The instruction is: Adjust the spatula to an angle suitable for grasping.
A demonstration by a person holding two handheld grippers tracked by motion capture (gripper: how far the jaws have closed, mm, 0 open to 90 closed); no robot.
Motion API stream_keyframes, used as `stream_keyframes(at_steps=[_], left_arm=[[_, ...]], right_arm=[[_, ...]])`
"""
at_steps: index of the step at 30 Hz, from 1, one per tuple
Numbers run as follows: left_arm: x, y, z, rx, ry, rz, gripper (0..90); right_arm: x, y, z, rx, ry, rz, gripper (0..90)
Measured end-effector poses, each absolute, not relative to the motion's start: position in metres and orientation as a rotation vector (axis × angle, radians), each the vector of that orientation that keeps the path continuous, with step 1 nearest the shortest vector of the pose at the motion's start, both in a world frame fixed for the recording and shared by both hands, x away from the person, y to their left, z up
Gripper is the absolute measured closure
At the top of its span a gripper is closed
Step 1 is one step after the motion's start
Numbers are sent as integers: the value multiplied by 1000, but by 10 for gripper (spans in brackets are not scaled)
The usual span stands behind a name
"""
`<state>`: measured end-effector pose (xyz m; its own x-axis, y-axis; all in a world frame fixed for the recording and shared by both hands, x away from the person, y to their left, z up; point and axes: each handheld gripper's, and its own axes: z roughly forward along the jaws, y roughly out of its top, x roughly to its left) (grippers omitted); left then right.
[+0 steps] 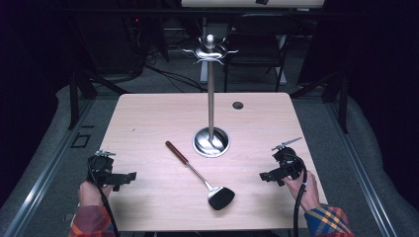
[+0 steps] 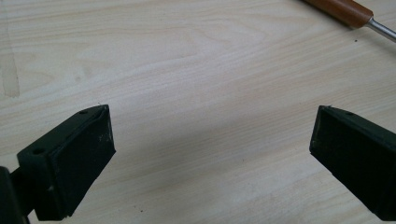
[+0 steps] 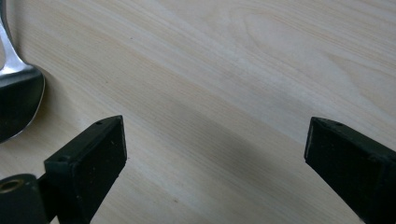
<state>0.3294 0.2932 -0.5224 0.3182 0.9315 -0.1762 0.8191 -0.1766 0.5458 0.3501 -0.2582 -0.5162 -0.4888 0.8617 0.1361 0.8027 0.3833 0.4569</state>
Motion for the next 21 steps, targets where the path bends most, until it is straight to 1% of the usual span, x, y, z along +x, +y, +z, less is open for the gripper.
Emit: stream_keyframes(at_steps=[2, 6, 16, 21], left_arm=[[330, 292, -523, 2052, 1528, 258, 1], [331, 283, -526, 2158, 1479, 247, 10], [331, 283, -527, 2168, 1482, 247, 2], [331, 282, -527, 2168, 1485, 248, 2]], right_arm=[[350, -254, -517, 1505, 2519, 716, 52], [350, -242, -516, 1446, 2576, 677, 58], [351, -220, -516, 1378, 2629, 661, 65], [352, -203, -513, 1327, 2653, 708, 76]])
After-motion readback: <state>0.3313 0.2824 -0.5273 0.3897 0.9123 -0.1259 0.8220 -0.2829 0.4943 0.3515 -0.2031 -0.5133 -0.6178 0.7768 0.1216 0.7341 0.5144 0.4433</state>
